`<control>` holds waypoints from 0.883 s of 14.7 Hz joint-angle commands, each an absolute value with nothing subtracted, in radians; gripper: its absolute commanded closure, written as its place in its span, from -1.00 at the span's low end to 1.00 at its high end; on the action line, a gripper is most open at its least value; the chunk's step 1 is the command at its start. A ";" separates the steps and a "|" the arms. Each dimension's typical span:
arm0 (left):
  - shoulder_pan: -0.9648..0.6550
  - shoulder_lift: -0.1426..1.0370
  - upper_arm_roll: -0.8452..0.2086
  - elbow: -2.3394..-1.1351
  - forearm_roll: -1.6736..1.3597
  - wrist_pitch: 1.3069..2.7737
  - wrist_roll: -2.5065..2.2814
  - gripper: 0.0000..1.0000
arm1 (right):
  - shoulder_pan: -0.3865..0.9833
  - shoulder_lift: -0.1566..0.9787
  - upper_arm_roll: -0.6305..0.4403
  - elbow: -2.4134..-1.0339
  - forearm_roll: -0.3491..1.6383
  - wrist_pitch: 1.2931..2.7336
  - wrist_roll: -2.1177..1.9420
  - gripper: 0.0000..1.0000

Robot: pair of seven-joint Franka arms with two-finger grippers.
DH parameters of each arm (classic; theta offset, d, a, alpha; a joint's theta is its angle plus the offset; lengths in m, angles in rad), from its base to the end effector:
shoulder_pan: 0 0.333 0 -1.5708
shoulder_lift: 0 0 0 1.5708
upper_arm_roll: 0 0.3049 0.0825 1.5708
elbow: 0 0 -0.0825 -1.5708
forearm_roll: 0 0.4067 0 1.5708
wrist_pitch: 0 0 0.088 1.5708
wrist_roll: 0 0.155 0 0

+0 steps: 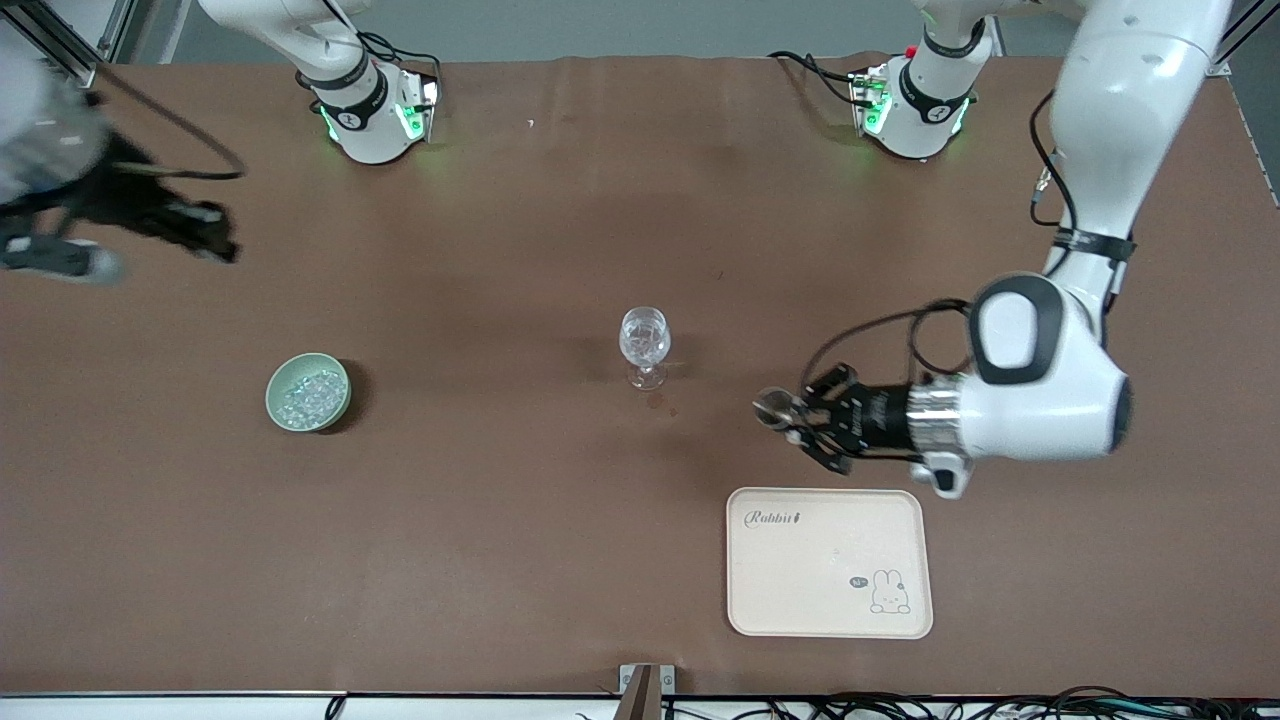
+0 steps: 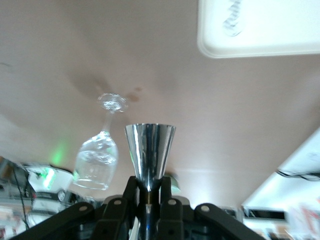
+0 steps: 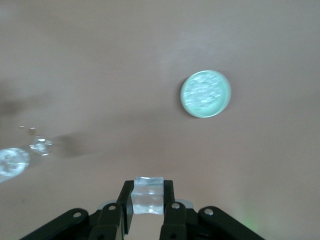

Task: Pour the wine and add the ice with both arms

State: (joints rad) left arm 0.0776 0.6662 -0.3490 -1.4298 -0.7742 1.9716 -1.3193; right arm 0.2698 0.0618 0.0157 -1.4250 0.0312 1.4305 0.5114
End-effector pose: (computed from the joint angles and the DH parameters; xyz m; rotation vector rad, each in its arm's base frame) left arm 0.7002 -0.2312 0.2905 1.7887 1.6202 -0.9274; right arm 0.5538 0.1677 0.5889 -3.1130 0.3476 0.1007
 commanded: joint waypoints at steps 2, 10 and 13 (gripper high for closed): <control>0.164 0.845 -0.359 -1.298 -0.964 1.971 -1.180 0.96 | 0.314 0.145 0.138 -1.430 0.038 1.528 0.737 1.00; 0.204 1.049 -0.351 -1.207 -1.106 2.201 -1.033 0.92 | 0.443 0.500 0.285 -1.218 0.008 1.684 1.047 1.00; 0.215 1.086 -0.347 -1.209 -1.172 2.210 -0.982 0.87 | 0.494 0.578 0.287 -1.183 0.000 1.745 1.135 1.00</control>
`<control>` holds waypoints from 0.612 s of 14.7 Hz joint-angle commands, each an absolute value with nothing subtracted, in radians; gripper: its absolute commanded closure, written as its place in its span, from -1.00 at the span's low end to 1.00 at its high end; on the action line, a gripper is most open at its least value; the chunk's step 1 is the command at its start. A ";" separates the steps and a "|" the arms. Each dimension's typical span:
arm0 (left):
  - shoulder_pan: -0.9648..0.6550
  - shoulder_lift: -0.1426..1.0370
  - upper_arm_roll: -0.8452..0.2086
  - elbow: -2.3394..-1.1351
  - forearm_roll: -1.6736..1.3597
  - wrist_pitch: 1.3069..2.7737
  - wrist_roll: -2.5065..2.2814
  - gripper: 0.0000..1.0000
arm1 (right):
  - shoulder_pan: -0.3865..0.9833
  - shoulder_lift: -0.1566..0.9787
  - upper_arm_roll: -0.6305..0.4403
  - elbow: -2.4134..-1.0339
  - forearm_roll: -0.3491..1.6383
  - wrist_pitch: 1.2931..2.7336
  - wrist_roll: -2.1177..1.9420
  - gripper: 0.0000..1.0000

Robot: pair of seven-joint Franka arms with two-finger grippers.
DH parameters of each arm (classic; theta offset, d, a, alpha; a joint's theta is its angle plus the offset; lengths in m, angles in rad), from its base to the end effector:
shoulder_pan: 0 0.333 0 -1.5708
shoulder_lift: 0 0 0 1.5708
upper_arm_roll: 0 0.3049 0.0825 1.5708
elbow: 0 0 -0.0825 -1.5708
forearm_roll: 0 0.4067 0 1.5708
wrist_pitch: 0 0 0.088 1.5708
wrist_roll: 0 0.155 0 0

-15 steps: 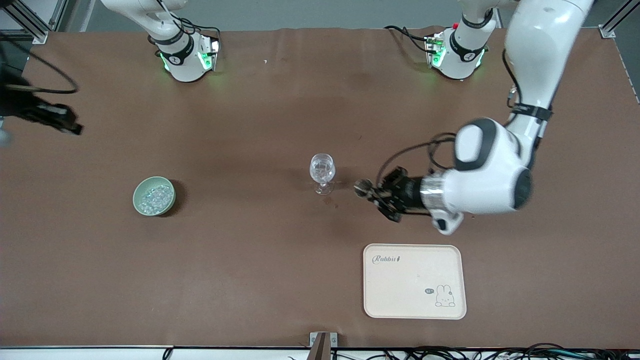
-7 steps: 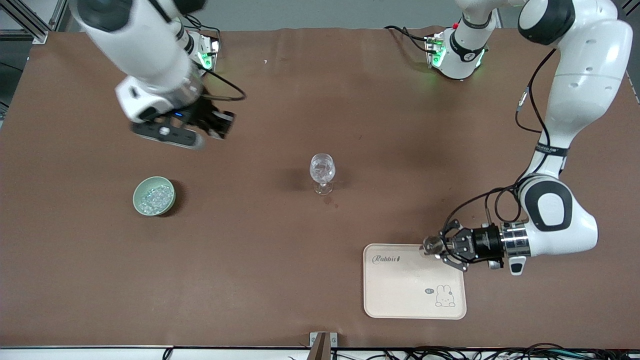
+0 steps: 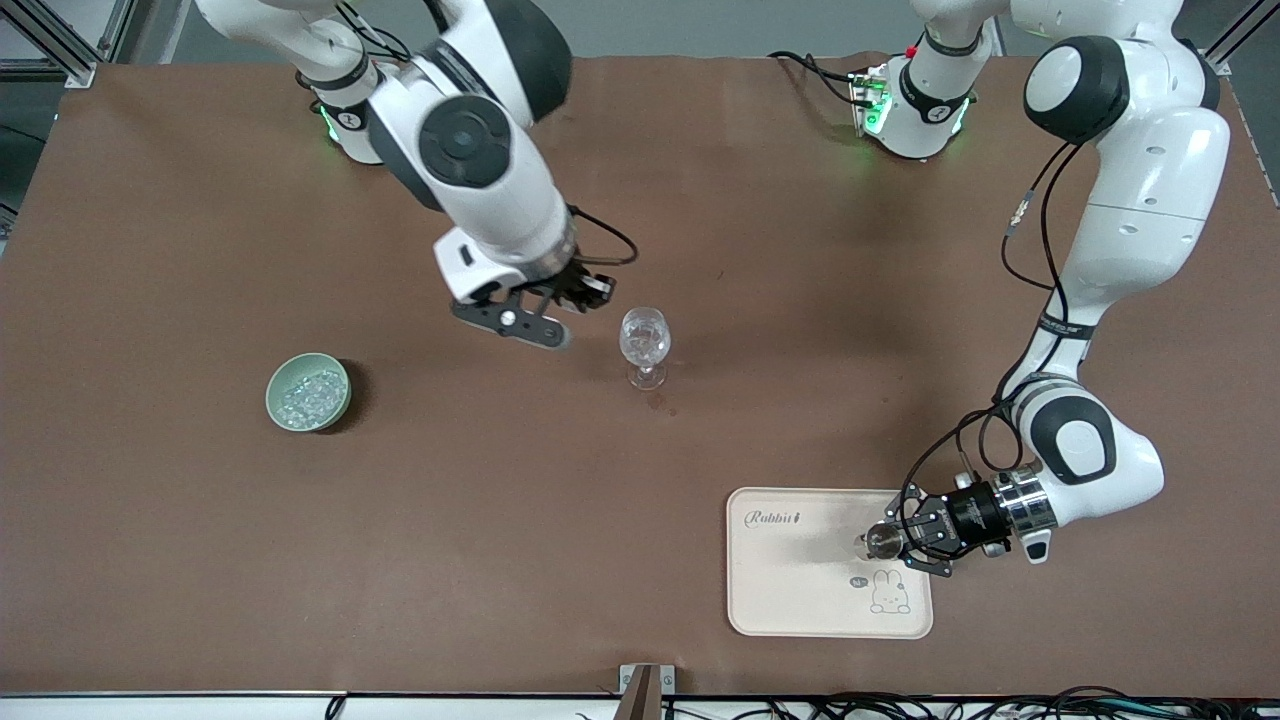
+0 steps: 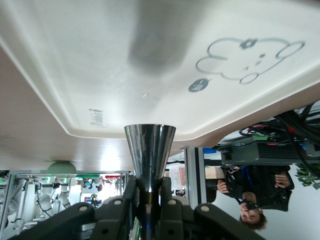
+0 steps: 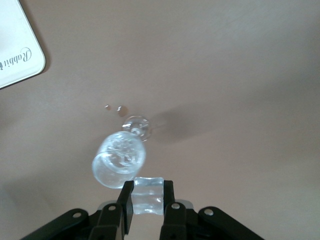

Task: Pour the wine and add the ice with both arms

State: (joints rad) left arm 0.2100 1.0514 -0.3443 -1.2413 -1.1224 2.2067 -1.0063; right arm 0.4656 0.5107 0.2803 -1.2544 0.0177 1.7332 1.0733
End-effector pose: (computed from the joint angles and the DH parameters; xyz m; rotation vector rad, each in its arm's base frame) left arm 0.7775 -0.1059 0.1246 1.2722 1.6472 -0.7867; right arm 0.5492 0.4621 0.4150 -3.0009 0.5517 0.1969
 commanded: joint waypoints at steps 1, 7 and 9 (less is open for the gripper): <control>0.216 1.094 -0.347 -1.212 -1.178 2.210 -0.974 0.82 | 0.505 0.595 0.287 -1.183 -0.002 1.770 1.153 1.00; 0.230 1.111 -0.345 -1.233 -1.180 2.201 -0.942 0.32 | 0.534 0.637 0.288 -1.190 0.000 1.810 1.193 0.98; 0.230 1.111 -0.345 -1.235 -1.180 2.201 -0.942 -0.16 | 0.540 0.650 0.288 -1.192 -0.002 1.818 1.195 0.96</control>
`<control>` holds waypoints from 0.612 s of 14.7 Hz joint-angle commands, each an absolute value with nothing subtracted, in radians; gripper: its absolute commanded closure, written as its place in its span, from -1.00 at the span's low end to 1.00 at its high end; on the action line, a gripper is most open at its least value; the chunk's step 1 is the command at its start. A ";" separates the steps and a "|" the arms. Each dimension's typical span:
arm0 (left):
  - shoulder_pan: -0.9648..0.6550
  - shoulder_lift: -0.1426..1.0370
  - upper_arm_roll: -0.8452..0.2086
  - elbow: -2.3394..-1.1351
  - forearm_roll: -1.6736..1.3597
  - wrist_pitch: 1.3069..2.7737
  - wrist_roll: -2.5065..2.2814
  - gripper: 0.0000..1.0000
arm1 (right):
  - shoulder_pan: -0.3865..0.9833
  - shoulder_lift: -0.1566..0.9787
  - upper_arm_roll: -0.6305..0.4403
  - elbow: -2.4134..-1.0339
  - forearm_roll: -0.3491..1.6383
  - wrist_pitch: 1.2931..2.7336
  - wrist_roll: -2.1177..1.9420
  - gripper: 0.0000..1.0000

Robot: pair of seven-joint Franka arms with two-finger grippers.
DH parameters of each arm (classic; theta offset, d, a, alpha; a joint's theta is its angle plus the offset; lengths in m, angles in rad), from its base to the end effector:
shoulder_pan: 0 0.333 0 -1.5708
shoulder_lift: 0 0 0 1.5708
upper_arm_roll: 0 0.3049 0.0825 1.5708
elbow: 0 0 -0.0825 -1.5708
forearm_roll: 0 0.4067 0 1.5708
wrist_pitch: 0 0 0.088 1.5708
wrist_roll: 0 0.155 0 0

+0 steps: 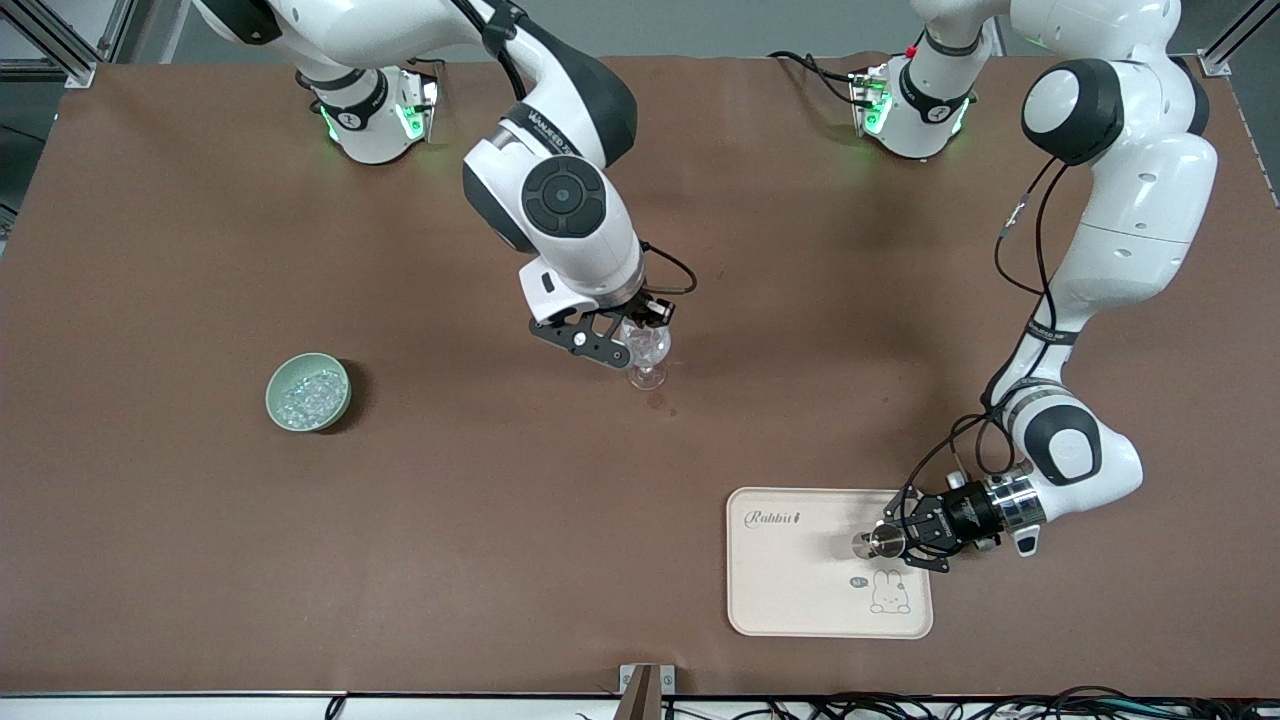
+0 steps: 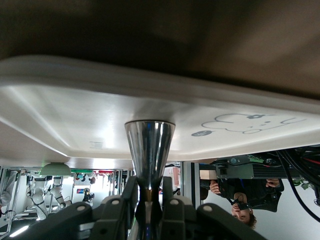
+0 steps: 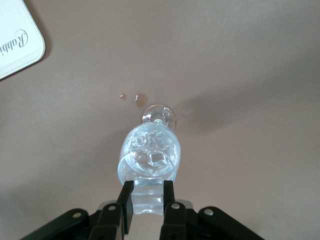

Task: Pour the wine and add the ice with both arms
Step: 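Set the jigger on the tray while the right gripper drops ice in glass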

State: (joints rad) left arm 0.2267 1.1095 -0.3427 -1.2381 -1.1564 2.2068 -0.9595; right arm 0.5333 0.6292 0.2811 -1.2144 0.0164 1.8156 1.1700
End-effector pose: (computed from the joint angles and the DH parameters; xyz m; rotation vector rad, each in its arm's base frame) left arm 0.7688 -0.0948 0.0850 1.2320 1.6584 -0.8053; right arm 0.5388 0.5121 0.3575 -2.9744 0.6195 0.2336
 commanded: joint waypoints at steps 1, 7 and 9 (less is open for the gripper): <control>0.229 1.111 -0.344 -1.235 -1.175 2.201 -0.942 -0.69 | 0.546 0.653 0.288 -1.193 -0.003 1.819 1.195 0.96; 0.287 1.037 -0.351 -1.232 -0.785 2.111 -0.942 -1.00 | 0.549 0.676 0.288 -1.193 -0.003 1.835 1.193 0.86; 0.295 0.997 -0.350 -1.226 -0.656 2.021 -0.940 -1.00 | 0.548 0.680 0.288 -1.195 -0.003 1.835 1.189 0.82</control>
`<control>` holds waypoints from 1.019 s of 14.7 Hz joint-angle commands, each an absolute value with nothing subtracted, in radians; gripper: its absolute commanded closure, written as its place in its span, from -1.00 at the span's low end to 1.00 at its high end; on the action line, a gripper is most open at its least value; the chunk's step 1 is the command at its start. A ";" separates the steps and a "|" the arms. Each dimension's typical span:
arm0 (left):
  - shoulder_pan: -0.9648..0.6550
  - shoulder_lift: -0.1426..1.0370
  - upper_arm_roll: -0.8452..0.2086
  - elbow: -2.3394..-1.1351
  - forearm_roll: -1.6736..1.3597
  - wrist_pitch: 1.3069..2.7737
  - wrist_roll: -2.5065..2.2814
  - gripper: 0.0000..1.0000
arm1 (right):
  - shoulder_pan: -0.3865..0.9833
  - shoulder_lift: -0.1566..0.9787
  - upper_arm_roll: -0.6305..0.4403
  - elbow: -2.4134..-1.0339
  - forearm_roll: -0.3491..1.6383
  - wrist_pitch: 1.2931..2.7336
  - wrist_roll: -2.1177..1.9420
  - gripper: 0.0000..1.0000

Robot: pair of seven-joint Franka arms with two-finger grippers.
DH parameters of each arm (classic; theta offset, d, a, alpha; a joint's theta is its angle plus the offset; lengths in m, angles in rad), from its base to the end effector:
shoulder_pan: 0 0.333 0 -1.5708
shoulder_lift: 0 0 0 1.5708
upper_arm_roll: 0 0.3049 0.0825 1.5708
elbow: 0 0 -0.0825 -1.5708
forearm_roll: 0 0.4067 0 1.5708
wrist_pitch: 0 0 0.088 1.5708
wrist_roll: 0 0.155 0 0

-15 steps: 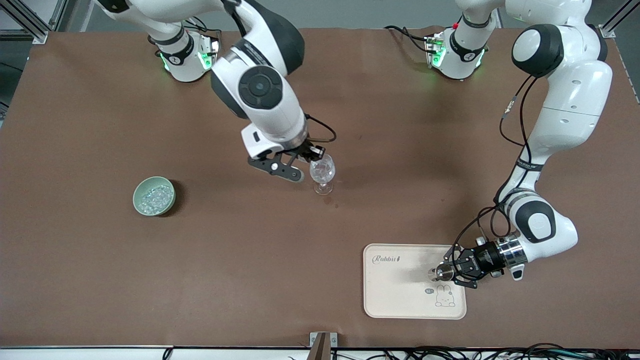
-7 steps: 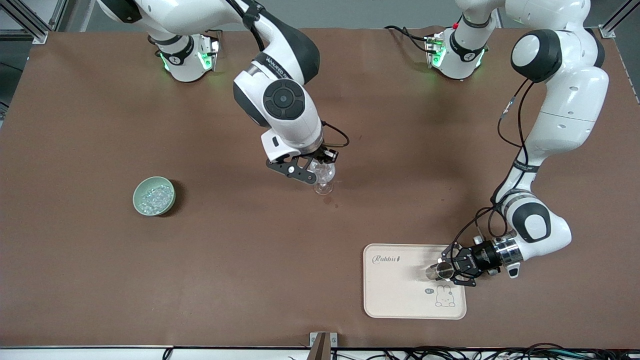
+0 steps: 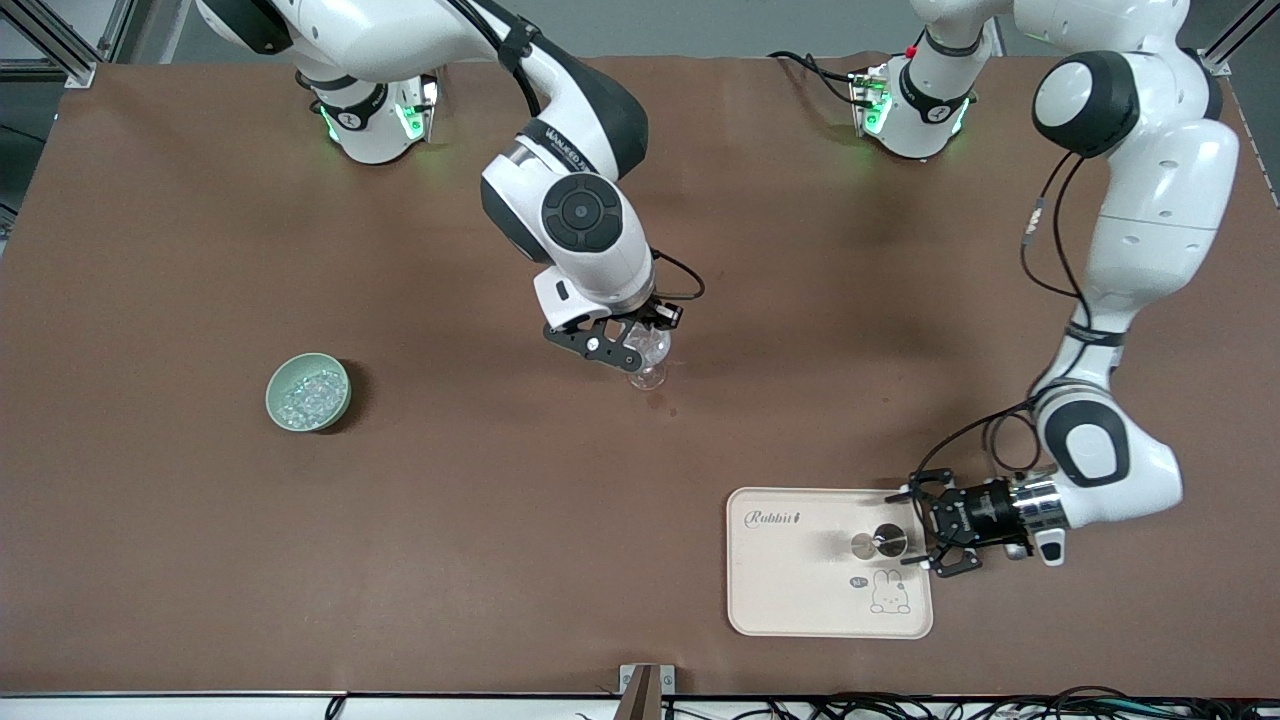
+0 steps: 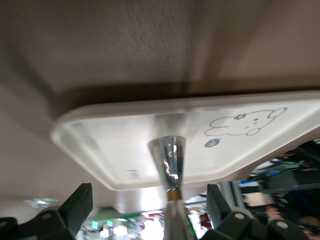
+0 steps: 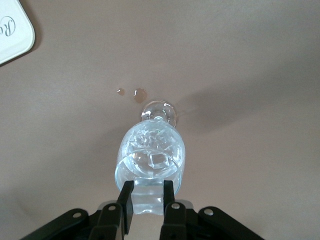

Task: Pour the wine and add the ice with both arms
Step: 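Set the jigger on the tray while the right gripper drops ice in glass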

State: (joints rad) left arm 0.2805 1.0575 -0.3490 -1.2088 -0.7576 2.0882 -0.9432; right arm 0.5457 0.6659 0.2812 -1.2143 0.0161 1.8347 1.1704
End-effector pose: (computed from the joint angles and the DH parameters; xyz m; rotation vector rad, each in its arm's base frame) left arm 0.7631 -0.0551 0.1148 1.6894 1.5507 -0.7005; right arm 0.5351 0.5209 0.3325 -2.9845 0.6104 0.2594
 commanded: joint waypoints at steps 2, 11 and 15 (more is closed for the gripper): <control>0.296 0.944 -0.353 -1.226 -0.498 2.010 -0.936 -1.00 | 0.546 0.680 0.287 -1.193 -0.003 1.836 1.186 0.81; 0.279 0.620 -0.458 -1.233 0.063 1.726 -0.637 -1.00 | 0.543 0.687 0.288 -1.193 0.000 1.838 1.186 0.16; 0.284 0.451 -0.462 -1.233 0.141 1.585 -0.407 -1.00 | 0.540 0.681 0.287 -1.193 -0.002 1.833 1.184 -1.00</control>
